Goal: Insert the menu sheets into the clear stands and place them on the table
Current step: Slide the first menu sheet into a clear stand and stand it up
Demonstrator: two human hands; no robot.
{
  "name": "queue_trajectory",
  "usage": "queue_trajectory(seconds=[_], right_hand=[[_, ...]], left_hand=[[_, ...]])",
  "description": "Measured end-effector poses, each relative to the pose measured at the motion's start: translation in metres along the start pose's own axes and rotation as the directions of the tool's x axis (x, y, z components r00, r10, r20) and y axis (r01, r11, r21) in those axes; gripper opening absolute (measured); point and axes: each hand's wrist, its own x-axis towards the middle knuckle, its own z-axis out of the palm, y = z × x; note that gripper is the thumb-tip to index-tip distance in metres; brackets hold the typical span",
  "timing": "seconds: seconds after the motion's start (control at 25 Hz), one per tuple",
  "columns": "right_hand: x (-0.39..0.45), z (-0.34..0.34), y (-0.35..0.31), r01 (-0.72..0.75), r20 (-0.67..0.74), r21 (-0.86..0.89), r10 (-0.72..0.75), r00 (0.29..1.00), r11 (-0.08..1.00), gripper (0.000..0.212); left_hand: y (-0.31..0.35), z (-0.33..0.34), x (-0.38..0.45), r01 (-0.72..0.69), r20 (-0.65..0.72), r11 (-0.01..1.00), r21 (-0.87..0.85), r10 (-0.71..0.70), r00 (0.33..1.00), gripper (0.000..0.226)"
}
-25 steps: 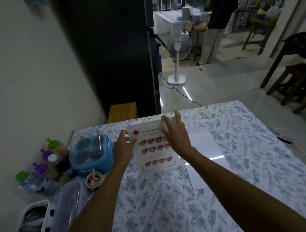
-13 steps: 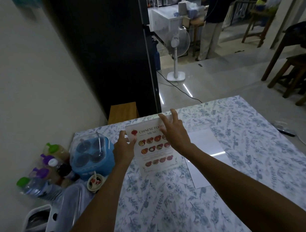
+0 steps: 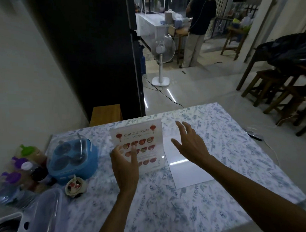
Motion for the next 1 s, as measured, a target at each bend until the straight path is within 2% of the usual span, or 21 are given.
queue_trajectory(seconds=[0.08, 0.28, 0.56, 0.8, 0.92, 1.0], right_hand=[[-0.017, -0.002, 0.033, -0.021, 0.039, -0.044, 0.023, 0.999, 0.999, 0.072], [-0.046, -0.005, 0.095, -0.056, 0.094, -0.096, 0.065, 0.993, 0.994, 0.067], [-0.081, 0.029, 0.168, -0.133, 0.264, 0.033, 0.12, 0.957, 0.991, 0.065], [-0.109, 0.072, 0.198, -0.31, 0.416, 0.121, 0.235, 0.878, 0.943, 0.066], [-0.114, 0.079, 0.197, -0.337, 0.403, 0.127, 0.262, 0.877, 0.933, 0.065], [-0.112, 0.08, 0.192, -0.39, 0.413, 0.191, 0.287, 0.865, 0.901, 0.064]], left_hand=[[-0.002, 0.025, -0.035, 0.046, 0.081, 0.999, 0.018, -0.048, 0.996, 0.053], [-0.005, 0.082, -0.086, 0.056, 0.228, 0.997, 0.044, -0.064, 0.972, 0.048], [-0.001, 0.165, -0.13, 0.105, 0.25, 0.969, 0.222, -0.16, 0.955, 0.047], [-0.031, 0.193, -0.15, 0.241, 0.278, 0.841, 0.484, -0.409, 0.869, 0.055], [-0.037, 0.196, -0.155, 0.239, 0.288, 0.832, 0.5, -0.42, 0.86, 0.055], [-0.036, 0.198, -0.156, 0.261, 0.287, 0.839, 0.477, -0.43, 0.856, 0.055]])
